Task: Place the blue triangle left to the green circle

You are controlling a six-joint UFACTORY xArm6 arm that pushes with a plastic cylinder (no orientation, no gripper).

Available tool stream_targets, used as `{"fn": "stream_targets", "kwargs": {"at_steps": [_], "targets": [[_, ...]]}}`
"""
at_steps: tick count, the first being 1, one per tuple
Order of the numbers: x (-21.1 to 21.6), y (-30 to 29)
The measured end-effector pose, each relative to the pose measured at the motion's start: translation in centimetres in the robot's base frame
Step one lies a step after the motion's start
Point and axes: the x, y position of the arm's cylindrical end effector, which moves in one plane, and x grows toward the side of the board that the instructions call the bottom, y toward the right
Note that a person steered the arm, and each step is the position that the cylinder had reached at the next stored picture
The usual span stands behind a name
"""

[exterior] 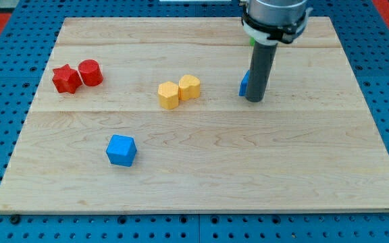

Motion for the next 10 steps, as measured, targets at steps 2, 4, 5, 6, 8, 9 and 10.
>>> {"fn": "stream_targets", "kwargs": {"at_steps": [2,4,5,6,8,9,10], "targets": [[-4.1,-0.8],[2.2,0.6],[-4.2,-1.4],[-6.5,-3.2],[-3.8,-3.3],[-8.0,-6.2],[-6.9,-6.2]]}}
